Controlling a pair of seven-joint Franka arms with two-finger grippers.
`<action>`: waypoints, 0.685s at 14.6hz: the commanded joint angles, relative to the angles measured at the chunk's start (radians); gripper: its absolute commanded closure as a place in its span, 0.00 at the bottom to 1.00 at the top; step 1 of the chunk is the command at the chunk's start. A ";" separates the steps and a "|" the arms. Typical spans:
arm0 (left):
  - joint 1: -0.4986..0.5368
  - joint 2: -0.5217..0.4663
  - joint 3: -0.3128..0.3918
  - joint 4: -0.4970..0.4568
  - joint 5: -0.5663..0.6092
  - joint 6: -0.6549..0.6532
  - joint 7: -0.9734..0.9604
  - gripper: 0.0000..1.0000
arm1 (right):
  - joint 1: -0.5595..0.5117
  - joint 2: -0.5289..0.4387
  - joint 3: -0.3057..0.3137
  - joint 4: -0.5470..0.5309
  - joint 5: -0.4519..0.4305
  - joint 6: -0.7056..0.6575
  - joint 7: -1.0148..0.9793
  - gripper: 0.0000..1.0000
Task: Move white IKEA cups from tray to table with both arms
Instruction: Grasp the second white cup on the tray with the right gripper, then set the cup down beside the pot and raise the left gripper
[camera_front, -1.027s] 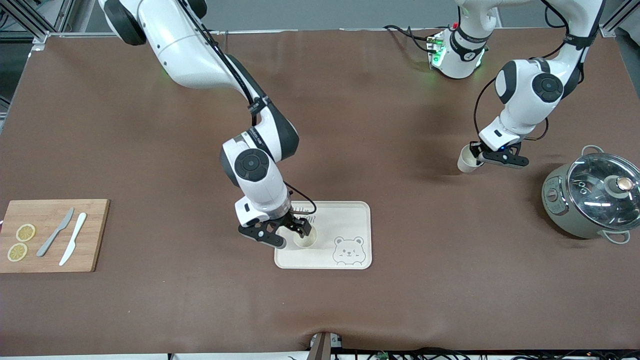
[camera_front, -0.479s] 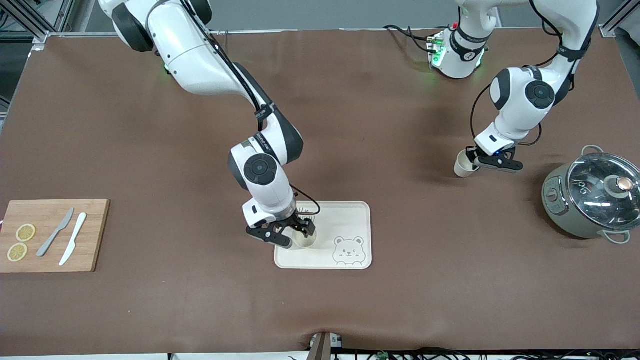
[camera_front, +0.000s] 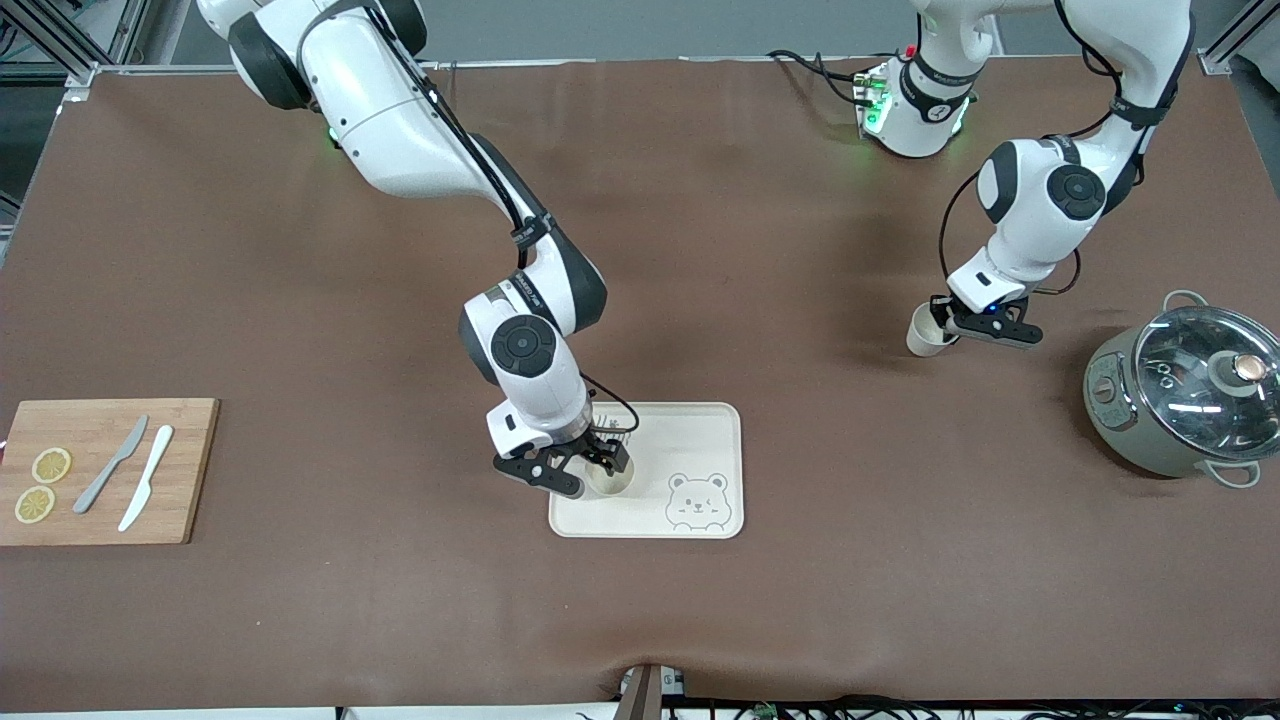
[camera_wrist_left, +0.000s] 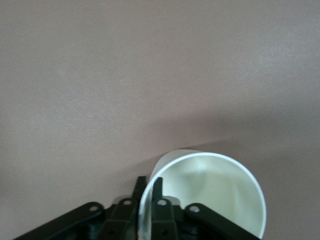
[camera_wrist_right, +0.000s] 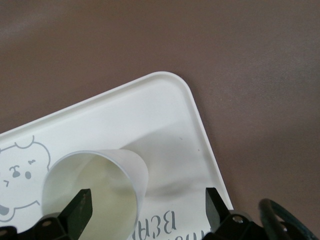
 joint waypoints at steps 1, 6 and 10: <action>0.010 0.006 -0.009 0.001 -0.030 0.018 0.065 0.13 | 0.009 0.036 -0.007 0.031 -0.024 0.027 0.024 0.00; 0.007 -0.032 -0.007 0.004 -0.033 0.003 0.077 0.00 | 0.009 0.044 -0.007 0.031 -0.024 0.033 0.026 0.00; 0.009 -0.151 -0.005 0.007 -0.034 -0.167 0.066 0.00 | 0.009 0.044 -0.007 0.031 -0.024 0.033 0.026 0.00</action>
